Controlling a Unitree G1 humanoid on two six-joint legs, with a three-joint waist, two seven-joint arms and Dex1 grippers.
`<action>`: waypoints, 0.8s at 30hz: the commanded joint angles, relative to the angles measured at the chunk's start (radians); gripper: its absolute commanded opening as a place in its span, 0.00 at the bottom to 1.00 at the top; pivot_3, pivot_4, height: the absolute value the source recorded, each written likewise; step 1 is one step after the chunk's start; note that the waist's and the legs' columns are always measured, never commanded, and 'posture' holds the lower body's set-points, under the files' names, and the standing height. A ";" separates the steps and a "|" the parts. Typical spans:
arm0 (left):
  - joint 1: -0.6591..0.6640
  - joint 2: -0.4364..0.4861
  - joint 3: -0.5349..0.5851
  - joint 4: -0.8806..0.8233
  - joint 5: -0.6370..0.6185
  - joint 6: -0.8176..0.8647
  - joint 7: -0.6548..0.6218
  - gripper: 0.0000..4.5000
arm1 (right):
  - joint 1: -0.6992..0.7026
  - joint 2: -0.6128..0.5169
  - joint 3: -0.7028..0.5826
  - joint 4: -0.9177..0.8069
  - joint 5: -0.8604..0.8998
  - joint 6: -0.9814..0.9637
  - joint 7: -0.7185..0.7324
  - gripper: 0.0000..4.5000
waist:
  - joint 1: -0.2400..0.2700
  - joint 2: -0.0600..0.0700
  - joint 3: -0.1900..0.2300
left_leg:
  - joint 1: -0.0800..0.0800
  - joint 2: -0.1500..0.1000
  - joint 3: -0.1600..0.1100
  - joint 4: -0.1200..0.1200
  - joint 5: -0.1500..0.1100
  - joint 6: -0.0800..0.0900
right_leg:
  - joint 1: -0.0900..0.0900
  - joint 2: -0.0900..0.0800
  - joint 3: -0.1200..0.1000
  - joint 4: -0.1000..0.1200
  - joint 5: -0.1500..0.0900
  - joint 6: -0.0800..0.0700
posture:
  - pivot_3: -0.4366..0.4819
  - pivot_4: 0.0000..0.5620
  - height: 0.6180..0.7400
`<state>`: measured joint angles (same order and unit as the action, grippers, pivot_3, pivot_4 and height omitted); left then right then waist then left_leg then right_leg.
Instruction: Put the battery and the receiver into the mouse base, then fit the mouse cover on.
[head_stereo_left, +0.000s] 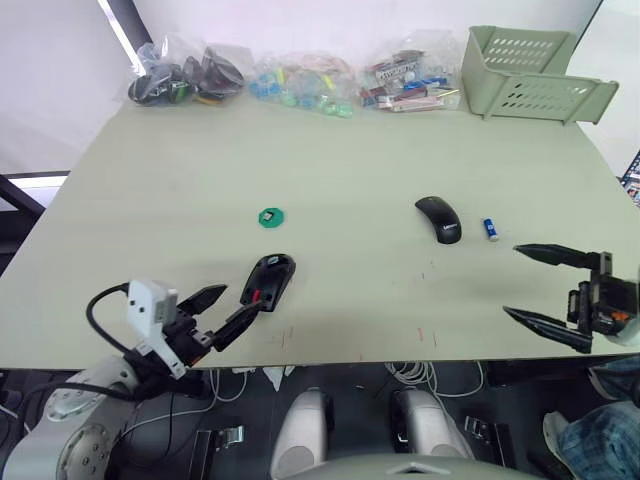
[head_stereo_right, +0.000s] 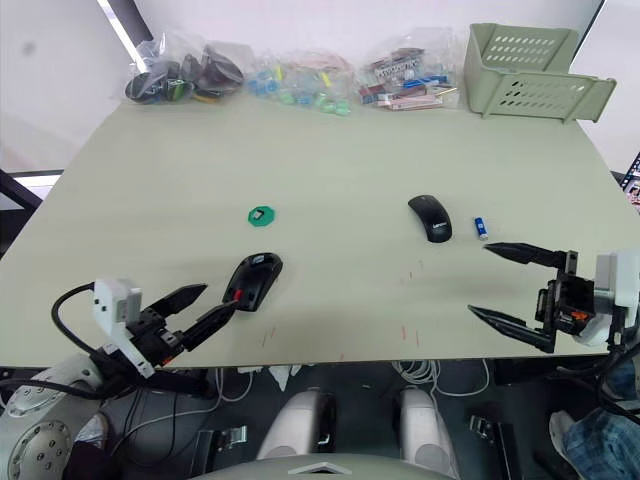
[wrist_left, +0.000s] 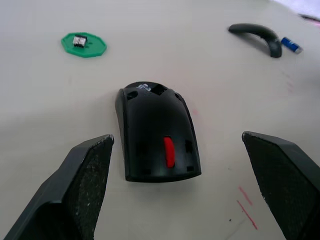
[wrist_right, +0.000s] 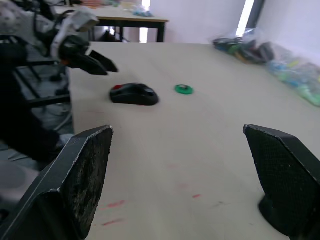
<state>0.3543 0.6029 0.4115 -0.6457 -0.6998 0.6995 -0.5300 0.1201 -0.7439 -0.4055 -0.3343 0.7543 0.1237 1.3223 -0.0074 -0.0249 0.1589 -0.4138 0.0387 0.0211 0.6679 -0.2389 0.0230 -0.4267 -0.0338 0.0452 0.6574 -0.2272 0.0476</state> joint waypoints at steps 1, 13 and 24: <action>-0.046 0.001 -0.040 -0.136 0.052 0.129 0.201 0.97 | -0.021 -0.026 -0.015 -0.010 0.028 0.010 0.015 0.97 | 0.000 0.000 0.000 | 0.000 -0.001 0.000 0.000 0.000 0.000 | 0.000 0.000 0.000 0.000 0.000 0.000 | 0.48 0.27 1.00; -0.295 -0.135 -0.163 -0.195 0.066 0.467 0.509 0.97 | -0.014 -0.046 -0.028 -0.035 0.046 0.034 0.039 0.97 | 0.001 -0.001 0.000 | 0.002 -0.002 -0.002 0.001 0.000 0.000 | 0.004 0.002 -0.001 0.000 0.001 -0.001 | 0.48 0.27 1.00; -0.421 -0.185 -0.244 -0.132 0.181 0.539 0.589 0.97 | 0.034 -0.032 -0.041 -0.080 0.049 0.022 0.024 0.97 | 0.001 -0.001 0.000 | 0.002 -0.002 -0.003 0.001 0.000 0.000 | 0.005 0.002 -0.001 0.000 0.001 -0.002 | 0.48 0.27 1.00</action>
<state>-0.0468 0.4209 0.1768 -0.7653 -0.5379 1.2297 0.0513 0.1463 -0.7793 -0.4100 -0.3825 0.7825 0.1582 1.3474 -0.0064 -0.0255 0.1590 -0.4117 0.0363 0.0177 0.6688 -0.2388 0.0229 -0.4220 -0.0315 0.0439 0.6571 -0.2259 0.0452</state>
